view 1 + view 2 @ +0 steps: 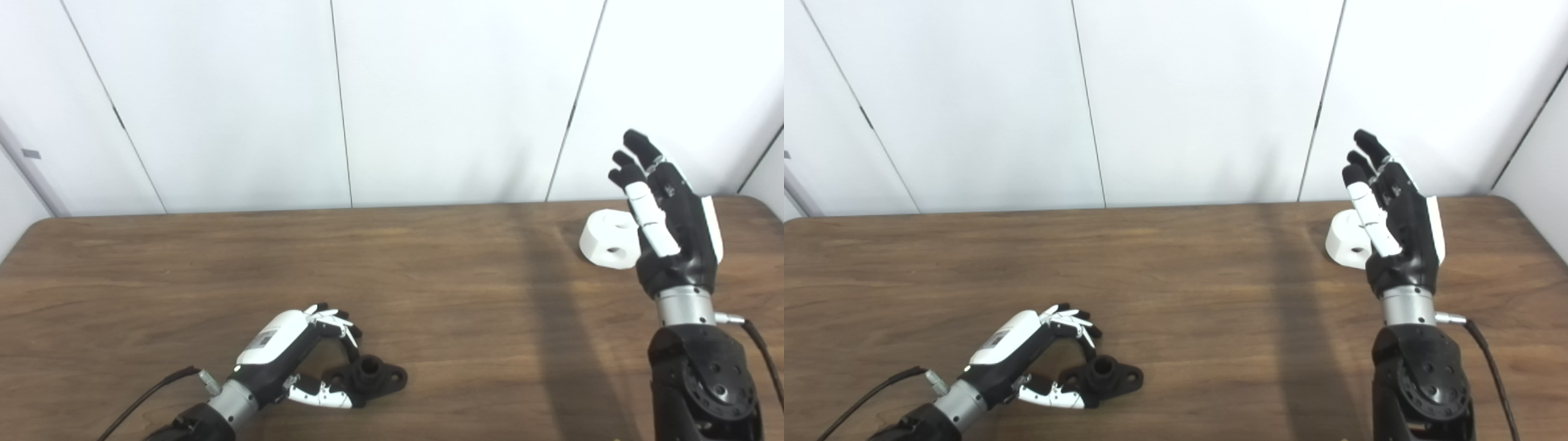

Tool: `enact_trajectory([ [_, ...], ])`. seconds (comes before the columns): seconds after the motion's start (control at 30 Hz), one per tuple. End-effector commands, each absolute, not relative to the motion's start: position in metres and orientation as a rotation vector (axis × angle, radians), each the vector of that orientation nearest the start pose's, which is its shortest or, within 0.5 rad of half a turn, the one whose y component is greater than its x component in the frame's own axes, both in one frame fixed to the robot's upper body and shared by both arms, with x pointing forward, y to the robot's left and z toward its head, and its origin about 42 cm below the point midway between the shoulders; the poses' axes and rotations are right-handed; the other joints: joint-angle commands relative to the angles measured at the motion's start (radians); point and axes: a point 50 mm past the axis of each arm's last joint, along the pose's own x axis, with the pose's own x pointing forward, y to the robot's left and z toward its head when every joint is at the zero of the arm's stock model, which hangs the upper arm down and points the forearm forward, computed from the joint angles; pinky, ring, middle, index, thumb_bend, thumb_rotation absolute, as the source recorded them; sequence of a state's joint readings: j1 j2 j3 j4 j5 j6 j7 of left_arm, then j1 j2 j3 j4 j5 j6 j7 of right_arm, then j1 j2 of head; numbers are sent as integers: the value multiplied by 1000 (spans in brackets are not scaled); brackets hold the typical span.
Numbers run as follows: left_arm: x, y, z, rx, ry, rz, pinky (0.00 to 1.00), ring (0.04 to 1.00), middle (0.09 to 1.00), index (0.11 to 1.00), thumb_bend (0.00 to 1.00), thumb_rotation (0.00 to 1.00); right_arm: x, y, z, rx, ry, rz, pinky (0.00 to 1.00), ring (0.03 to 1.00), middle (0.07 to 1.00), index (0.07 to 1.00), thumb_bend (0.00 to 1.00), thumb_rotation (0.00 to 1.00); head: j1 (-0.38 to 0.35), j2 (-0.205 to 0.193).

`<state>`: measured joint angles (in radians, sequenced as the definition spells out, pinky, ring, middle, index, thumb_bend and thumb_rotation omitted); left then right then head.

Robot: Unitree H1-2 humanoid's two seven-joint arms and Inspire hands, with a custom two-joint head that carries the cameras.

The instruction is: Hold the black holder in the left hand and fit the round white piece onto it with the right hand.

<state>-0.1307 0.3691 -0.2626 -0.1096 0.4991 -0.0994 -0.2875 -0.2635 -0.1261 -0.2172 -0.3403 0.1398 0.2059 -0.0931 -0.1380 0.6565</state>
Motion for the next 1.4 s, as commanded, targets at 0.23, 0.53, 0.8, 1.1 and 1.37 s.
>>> enact_trajectory([
  [0.23, 306, 211, 159, 867, -310, -563, 1000, 897, 759, 485, 524, 58, 327, -282, 277, -4, -493, -195, 848, 866, 891, 814, 448, 454, -32, 1],
  [0.53, 309, 205, 148, 845, -314, -567, 1000, 903, 761, 484, 524, 61, 318, -288, 275, -58, -499, -218, 828, 857, 886, 828, 555, 360, -113, 1],
  [0.8, 308, 200, 145, 841, -306, -571, 1000, 906, 759, 485, 524, 62, 307, -309, 273, -211, -481, -249, 843, 895, 931, 882, 579, 306, -129, 1],
  [1.1, 311, 198, 142, 823, -298, -560, 1000, 912, 762, 485, 524, 59, 297, -332, 275, -366, -460, -319, 781, 851, 885, 870, 596, 316, -152, -3],
  [1.37, 312, 197, 137, 812, -293, -565, 1000, 913, 766, 485, 524, 59, 294, -352, 279, -465, -427, -341, 810, 867, 898, 875, 611, 249, -203, -33],
])
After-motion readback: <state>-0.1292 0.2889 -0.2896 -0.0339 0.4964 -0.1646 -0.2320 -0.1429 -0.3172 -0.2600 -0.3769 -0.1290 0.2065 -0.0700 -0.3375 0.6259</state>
